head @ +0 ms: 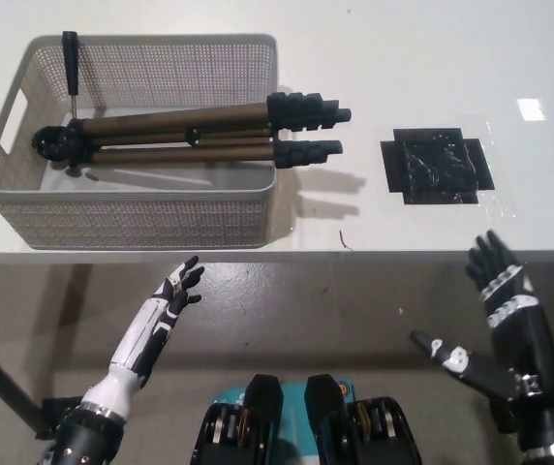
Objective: The robot uses its right hand to pick the tripod on the desk and places it into a rectangular container on the left.
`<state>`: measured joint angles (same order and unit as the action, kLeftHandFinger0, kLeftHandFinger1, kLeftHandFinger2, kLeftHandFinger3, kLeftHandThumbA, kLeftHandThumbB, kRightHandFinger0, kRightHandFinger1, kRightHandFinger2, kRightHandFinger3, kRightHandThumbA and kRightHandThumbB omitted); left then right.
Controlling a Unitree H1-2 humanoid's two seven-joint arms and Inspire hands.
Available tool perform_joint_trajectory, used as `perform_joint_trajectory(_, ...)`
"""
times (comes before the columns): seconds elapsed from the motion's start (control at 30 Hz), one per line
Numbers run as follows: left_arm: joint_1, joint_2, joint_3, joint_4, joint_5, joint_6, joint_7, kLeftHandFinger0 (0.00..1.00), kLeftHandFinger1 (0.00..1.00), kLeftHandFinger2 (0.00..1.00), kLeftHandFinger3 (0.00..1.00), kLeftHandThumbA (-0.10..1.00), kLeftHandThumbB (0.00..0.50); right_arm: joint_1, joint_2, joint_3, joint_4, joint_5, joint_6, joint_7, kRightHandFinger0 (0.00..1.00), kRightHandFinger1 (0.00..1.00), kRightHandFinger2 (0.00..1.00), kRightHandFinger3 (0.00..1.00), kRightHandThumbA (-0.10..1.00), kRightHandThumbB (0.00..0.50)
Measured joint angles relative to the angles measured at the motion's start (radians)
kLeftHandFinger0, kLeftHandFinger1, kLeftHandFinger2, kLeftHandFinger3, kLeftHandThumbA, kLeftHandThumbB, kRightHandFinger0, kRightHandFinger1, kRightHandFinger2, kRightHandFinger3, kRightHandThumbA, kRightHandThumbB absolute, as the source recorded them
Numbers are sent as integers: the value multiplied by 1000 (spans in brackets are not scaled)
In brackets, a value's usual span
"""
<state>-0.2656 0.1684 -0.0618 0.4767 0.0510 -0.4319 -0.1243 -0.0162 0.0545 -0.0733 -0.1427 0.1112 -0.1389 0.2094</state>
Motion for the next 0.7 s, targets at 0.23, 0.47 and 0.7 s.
perform_joint_trajectory(0.23, 0, -8, 5, 4, 0, 0, 0, 929, 1000, 1000, 1000, 1000, 500, -2, -16, 38, 124, 52, -6, 21, 1000, 1000, 1000, 1000, 1000, 77)
perform_joint_trajectory(0.47, 3, -15, 5, 4, 1, 0, 0, 933, 1000, 1000, 1000, 1000, 500, -7, -51, 47, 194, 73, 0, 28, 1000, 1000, 1000, 1000, 1000, 87)
perform_joint_trajectory(0.7, 10, -17, 5, 5, 1, 0, 0, 927, 1000, 1000, 1000, 1000, 500, -10, -72, 92, 209, 75, 15, 28, 1000, 1000, 1000, 1000, 959, 127)
